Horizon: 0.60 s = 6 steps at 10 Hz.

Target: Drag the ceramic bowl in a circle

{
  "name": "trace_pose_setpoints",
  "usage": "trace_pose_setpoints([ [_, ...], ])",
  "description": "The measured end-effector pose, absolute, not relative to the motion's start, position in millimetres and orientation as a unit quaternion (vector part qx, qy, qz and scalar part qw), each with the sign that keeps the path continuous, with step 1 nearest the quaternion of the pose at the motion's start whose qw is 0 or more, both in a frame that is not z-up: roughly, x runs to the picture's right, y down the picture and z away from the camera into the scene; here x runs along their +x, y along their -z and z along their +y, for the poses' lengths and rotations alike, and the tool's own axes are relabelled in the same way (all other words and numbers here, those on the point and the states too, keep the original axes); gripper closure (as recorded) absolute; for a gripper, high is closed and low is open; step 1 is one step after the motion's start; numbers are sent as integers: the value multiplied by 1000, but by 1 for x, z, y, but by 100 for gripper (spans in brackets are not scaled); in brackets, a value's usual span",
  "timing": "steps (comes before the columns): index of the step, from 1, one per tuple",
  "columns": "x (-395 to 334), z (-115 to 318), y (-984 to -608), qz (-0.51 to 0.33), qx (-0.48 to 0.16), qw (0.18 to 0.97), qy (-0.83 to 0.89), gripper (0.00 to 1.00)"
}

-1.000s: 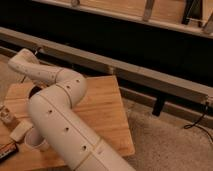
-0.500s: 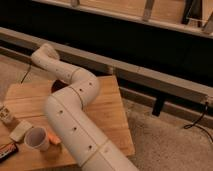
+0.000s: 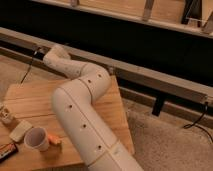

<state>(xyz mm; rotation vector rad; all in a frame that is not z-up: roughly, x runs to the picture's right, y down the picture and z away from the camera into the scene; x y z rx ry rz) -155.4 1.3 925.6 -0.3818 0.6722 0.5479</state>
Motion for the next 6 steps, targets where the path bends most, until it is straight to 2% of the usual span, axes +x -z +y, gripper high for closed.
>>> trace_pose_setpoints([
  [3, -211, 60, -877, 258, -226, 923, -173, 100],
  [6, -258, 98, -824, 186, -251, 945, -100, 100],
])
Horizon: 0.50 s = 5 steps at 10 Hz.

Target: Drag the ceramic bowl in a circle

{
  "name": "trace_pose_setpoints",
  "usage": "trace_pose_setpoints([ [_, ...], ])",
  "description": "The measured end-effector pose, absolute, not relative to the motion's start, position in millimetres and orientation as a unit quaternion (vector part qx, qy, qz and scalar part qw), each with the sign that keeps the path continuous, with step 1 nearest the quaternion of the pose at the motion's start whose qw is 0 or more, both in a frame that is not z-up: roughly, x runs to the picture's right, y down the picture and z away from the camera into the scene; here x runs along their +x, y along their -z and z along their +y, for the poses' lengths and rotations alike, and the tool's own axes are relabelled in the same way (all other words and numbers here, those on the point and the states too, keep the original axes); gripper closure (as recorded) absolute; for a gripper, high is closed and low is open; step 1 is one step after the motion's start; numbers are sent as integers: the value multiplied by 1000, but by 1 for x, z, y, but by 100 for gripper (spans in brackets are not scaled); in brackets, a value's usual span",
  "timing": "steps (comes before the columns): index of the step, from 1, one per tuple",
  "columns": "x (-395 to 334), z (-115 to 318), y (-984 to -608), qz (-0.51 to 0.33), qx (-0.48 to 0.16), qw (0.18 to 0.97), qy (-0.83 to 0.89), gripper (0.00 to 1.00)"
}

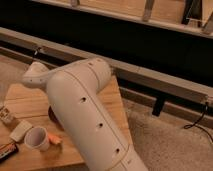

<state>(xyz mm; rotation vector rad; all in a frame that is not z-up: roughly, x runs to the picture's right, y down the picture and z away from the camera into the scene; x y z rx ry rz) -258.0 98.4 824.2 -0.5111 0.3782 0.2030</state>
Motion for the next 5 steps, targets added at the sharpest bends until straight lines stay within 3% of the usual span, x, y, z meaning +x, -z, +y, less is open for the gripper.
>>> trace_pose_setpoints([
  [5, -350, 124, -794, 93, -278, 952, -88, 100],
])
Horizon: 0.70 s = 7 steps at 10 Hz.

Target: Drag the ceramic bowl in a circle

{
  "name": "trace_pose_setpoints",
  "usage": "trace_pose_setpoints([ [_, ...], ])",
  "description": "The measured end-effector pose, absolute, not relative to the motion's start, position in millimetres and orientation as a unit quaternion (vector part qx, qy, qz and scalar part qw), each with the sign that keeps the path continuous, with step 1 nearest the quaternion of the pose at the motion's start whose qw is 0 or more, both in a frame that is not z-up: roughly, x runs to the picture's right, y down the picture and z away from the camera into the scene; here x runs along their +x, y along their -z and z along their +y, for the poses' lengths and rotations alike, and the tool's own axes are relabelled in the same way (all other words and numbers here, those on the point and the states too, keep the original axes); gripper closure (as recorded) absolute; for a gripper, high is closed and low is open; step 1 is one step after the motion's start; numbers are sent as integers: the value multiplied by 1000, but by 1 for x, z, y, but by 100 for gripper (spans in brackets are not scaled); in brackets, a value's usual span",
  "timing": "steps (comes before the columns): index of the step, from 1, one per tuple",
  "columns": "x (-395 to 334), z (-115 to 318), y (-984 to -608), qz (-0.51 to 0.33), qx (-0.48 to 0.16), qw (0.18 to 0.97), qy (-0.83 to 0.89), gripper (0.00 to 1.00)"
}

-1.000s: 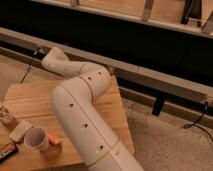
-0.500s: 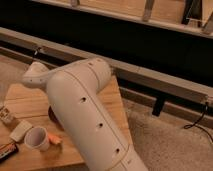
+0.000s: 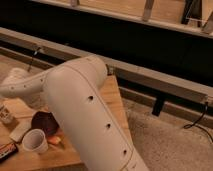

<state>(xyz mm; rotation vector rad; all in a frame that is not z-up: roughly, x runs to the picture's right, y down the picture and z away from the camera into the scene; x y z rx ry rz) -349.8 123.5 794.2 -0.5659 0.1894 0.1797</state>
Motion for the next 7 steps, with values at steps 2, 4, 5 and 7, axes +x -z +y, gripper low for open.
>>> trace_pose_setpoints([
  [2, -379, 121, -798, 77, -273, 954, -96, 100],
  [4, -388, 102, -813, 78, -255, 957, -117, 100],
  [5, -388, 88, -822, 82, -244, 957, -131, 100],
  [7, -386, 55, -840, 91, -223, 957, -162, 100],
])
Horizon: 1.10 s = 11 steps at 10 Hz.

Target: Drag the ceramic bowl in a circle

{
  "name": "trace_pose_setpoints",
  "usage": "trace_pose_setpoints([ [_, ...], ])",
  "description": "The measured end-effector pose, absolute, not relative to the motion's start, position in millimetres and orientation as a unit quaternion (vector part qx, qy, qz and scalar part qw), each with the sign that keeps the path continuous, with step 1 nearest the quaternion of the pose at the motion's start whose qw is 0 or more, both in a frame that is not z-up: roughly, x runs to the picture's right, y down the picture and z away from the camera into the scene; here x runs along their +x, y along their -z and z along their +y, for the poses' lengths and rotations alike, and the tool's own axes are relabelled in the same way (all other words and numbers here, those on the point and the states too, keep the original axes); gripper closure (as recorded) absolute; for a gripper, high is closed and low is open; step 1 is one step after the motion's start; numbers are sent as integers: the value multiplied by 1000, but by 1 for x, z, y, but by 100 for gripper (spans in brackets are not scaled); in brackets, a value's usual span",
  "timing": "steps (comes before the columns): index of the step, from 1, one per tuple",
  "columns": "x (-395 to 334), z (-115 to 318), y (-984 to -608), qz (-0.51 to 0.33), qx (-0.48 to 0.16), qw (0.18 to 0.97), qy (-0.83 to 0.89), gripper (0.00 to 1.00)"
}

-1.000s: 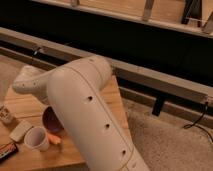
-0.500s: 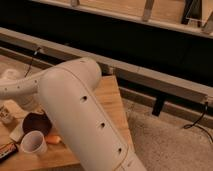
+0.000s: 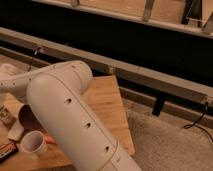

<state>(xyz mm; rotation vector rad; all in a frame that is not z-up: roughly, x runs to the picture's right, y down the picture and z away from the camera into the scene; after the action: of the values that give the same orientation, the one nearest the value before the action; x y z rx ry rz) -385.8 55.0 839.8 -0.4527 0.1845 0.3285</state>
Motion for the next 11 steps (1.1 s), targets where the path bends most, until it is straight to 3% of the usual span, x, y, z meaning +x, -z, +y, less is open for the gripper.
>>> trace_pose_setpoints([
  [5, -372, 15, -881, 127, -202, 946, -221, 100],
  [11, -279, -2, -928, 217, -191, 901, -322, 100],
])
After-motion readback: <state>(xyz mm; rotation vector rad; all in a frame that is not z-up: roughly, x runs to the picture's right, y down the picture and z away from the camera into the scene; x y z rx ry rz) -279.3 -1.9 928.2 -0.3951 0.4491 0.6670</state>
